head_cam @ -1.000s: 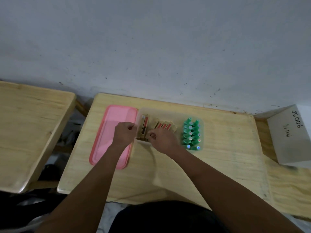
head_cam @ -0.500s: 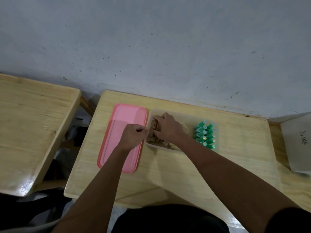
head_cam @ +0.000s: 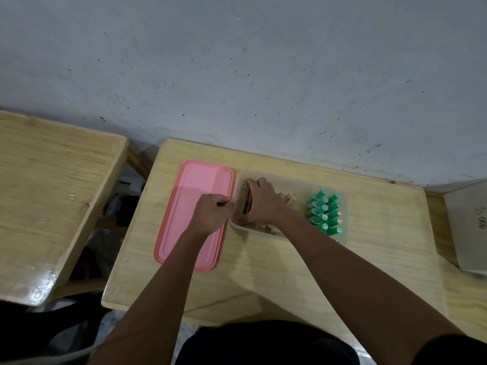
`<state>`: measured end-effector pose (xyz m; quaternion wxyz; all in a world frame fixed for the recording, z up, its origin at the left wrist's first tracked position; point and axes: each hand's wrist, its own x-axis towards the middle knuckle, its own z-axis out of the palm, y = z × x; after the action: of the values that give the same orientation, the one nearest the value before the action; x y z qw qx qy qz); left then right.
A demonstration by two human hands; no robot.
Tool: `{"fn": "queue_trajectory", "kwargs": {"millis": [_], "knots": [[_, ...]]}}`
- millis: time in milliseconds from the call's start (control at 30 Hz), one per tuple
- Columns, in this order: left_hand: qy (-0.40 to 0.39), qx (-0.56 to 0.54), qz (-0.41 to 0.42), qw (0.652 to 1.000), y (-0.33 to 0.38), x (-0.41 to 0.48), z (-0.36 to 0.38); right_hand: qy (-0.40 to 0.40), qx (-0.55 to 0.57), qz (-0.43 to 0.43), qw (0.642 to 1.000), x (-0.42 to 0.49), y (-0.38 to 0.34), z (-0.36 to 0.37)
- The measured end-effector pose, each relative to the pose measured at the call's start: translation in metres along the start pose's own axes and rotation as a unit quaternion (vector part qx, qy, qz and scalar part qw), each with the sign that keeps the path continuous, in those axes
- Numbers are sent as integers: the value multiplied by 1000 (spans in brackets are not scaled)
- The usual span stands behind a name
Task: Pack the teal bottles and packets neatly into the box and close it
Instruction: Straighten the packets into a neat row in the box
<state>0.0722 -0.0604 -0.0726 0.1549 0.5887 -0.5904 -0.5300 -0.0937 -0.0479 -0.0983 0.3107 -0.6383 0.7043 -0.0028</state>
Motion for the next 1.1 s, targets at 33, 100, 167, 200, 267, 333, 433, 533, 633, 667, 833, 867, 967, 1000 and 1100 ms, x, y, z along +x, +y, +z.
{"fn": "queue_trajectory", "kwargs": {"millis": [33,100,167,200,267,333,433,533,633,667,833,867,967,1000,1100], "knots": [[1,0,0,1000,0,0,0,-7,5,-2,1000,1,1,-1],[3,1,0,1000,-1,1,0,-15,13,-9,1000,1,2,-4],[3,4,0,1000,-3,2,1,-15,20,-14,1000,1,3,-5],[4,6,1,1000,-3,3,1,-13,26,-14,999,1,4,-4],[6,11,2,1000,-3,3,2,-5,52,-7,999,1,5,-2],[7,11,0,1000,-4,4,2,10,88,0,996,1,6,-2],[8,10,0,1000,-6,5,2,41,144,5,989,1,5,-2],[7,12,4,1000,-6,5,2,90,181,10,979,-1,2,-2],[5,9,0,1000,-4,4,2,89,250,21,964,-7,-4,-7],[4,9,0,1000,-4,4,2,84,276,26,957,-8,-5,-7],[6,8,3,1000,-3,3,2,92,402,60,909,-13,-7,-7],[6,5,2,1000,-3,3,2,94,408,65,906,-14,-7,-8],[5,-2,-3,1000,-4,3,2,95,424,76,897,-19,-6,-8],[5,1,-4,1000,-4,3,2,97,434,86,891,-18,-5,-7],[6,5,-8,1000,-4,4,2,108,462,122,872,-18,-3,-5]]}}
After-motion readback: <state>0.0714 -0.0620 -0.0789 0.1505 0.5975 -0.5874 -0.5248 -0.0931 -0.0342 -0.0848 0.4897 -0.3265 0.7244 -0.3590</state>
